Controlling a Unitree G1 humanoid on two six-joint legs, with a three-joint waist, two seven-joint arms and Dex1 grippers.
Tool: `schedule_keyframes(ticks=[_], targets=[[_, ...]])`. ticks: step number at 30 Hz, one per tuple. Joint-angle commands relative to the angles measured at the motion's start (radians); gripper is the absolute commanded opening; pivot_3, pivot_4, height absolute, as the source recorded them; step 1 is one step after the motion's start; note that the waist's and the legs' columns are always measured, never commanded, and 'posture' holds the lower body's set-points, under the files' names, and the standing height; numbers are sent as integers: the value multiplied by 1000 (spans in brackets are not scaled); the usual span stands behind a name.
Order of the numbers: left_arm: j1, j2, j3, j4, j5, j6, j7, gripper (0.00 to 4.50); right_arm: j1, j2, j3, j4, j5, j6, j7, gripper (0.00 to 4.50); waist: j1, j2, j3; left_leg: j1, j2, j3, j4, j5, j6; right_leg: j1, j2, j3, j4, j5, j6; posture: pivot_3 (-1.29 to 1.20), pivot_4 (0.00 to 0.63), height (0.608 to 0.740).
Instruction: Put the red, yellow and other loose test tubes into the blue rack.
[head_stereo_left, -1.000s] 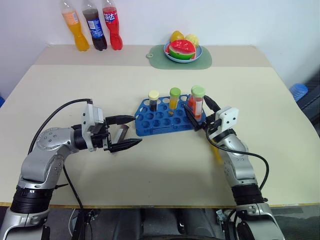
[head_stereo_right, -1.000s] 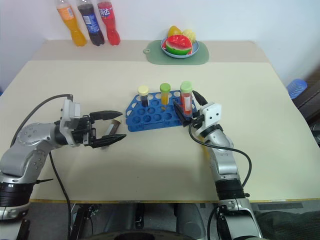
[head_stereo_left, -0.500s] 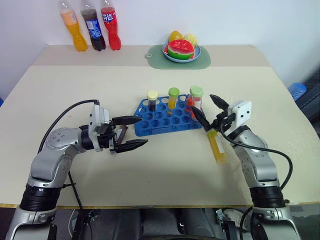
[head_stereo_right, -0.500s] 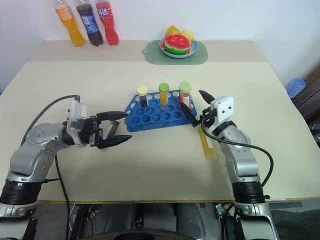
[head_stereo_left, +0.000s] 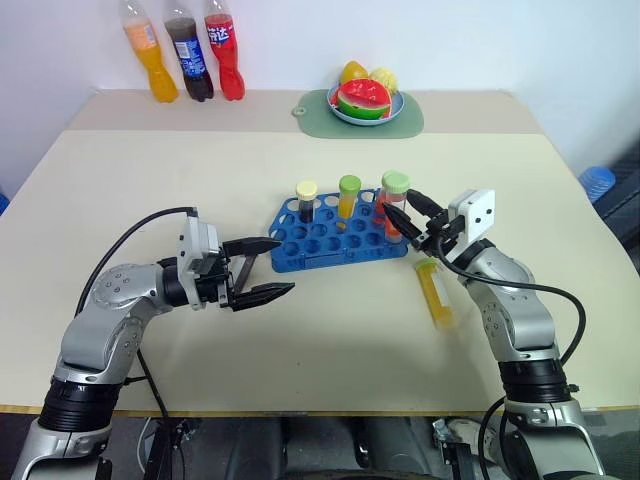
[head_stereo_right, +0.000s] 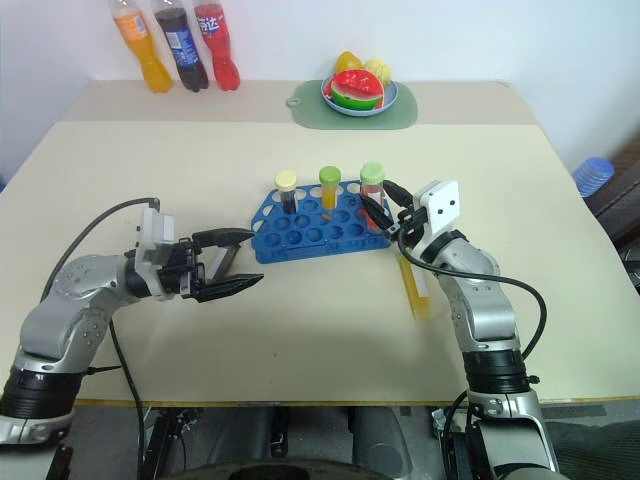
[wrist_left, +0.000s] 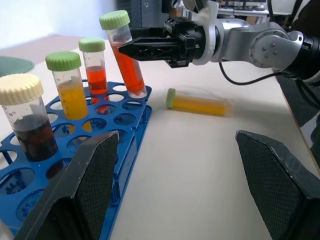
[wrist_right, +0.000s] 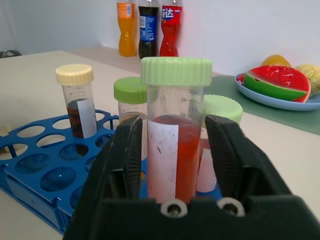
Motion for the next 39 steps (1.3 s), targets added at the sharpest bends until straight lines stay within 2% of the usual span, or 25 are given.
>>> schedule_keyframes(ticks=[1, 20, 24, 39], targets=[[0, 4, 23, -39, -9, -14, 6, 3855, -15, -5, -8, -25, 6, -6, 4, 2048, 0, 0, 0, 0, 0, 0, 0, 0, 0, 0, 0, 0, 0, 0, 0, 0, 150, 740], [-2, -4, 7, -45, -12, -8, 9, 3855, 16, -15, -14, -56, 4, -1, -5, 2048, 0, 0, 0, 0, 0, 0, 0, 0, 0, 0, 0, 0, 0, 0, 0, 0, 150, 740], [2, -6, 8, -48, -12, -7, 10, 3855, 10, -16, -11, -51, -5, -3, -6, 859, 0, 0, 0, 0, 0, 0, 0, 0, 0, 0, 0, 0, 0, 0, 0, 0, 150, 740], [10, -11, 10, -53, -12, -9, 22, 3855, 45, 2, -49, -47, 0, -55, -40, 859, 2, 0, 0, 0, 0, 0, 0, 0, 0, 0, 0, 0, 0, 0, 0, 0, 150, 740]])
